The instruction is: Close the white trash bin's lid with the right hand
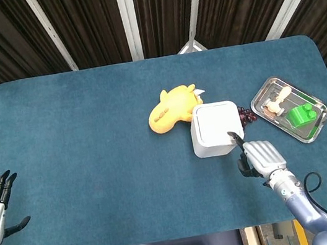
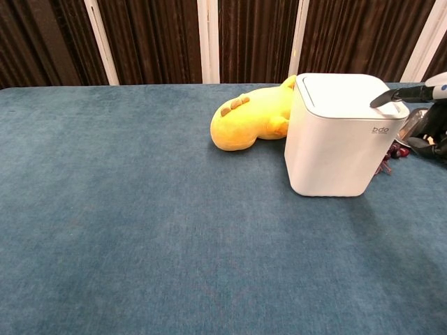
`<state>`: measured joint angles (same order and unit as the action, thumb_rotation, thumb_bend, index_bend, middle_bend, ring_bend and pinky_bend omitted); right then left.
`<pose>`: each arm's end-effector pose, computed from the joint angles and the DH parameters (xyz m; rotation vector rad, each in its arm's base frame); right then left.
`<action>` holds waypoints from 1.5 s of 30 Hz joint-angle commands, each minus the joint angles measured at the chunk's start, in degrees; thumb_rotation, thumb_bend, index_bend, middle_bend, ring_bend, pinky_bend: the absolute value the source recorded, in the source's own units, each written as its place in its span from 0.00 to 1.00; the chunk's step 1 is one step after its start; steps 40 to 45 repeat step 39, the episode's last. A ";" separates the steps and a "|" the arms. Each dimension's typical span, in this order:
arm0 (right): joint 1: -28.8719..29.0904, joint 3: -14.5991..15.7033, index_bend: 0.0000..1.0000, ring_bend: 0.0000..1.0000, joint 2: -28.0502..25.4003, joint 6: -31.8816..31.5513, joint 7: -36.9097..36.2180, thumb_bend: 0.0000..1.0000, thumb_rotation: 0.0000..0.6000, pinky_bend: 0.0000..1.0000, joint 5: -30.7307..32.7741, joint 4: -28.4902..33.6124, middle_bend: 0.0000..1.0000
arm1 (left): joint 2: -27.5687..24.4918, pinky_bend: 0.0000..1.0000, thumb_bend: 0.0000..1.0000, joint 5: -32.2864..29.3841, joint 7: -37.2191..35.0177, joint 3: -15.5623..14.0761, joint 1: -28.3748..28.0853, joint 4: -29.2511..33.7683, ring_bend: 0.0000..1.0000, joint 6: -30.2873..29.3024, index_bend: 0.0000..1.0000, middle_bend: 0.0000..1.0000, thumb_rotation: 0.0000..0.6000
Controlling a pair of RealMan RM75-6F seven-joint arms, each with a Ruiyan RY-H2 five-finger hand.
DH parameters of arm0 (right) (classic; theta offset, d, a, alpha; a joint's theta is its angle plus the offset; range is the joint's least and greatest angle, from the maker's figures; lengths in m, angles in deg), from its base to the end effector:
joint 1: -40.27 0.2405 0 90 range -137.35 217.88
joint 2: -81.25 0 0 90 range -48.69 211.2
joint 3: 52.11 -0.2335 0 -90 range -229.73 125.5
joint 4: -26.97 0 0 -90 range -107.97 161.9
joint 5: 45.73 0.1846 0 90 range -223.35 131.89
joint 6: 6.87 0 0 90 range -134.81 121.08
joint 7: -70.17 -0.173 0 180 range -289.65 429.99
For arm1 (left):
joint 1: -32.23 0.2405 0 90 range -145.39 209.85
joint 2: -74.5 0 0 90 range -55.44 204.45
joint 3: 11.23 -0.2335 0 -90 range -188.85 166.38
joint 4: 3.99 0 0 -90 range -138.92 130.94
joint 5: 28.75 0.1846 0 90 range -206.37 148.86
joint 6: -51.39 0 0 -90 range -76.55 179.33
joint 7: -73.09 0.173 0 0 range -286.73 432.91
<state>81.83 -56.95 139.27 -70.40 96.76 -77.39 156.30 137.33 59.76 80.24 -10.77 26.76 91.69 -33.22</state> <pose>-0.1481 -0.2718 0.0944 1.6372 -1.4181 0.6405 -0.2670 0.2001 0.1631 -1.4891 -0.8426 -0.8403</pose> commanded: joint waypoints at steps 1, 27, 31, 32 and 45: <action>0.11 0.27 0.07 0.79 -0.15 -0.09 0.11 0.65 1.00 0.76 0.43 0.22 0.75 | -0.01 0.00 0.00 0.10 -0.01 0.00 0.03 -0.04 0.00 -0.12 0.00 0.00 1.00; -16.49 9.53 0.00 0.00 -0.99 -19.64 -3.81 0.34 1.00 0.02 -42.60 -10.36 0.00 | 0.35 0.00 0.00 0.87 0.52 -0.05 0.48 -0.64 0.00 -1.37 0.00 0.00 1.00; -22.34 13.65 0.00 0.00 0.65 -22.50 -8.20 0.34 1.00 0.00 -48.06 -19.11 0.00 | 0.60 0.00 0.00 1.57 1.12 -0.24 0.84 -0.75 0.00 -2.22 0.00 0.00 1.00; -23.59 14.21 0.00 0.00 1.29 -23.40 -9.23 0.34 1.00 0.00 -49.27 -21.44 0.00 | 0.67 0.00 0.00 1.65 1.25 -0.27 0.91 -0.72 0.00 -2.34 0.00 0.00 1.00; -29.15 14.65 0.00 0.00 5.31 -27.82 -14.51 0.34 1.00 0.00 -53.67 -33.16 0.00 | 1.17 0.00 0.00 1.69 1.91 -0.16 0.94 -0.61 0.00 -2.48 0.00 0.00 1.00</action>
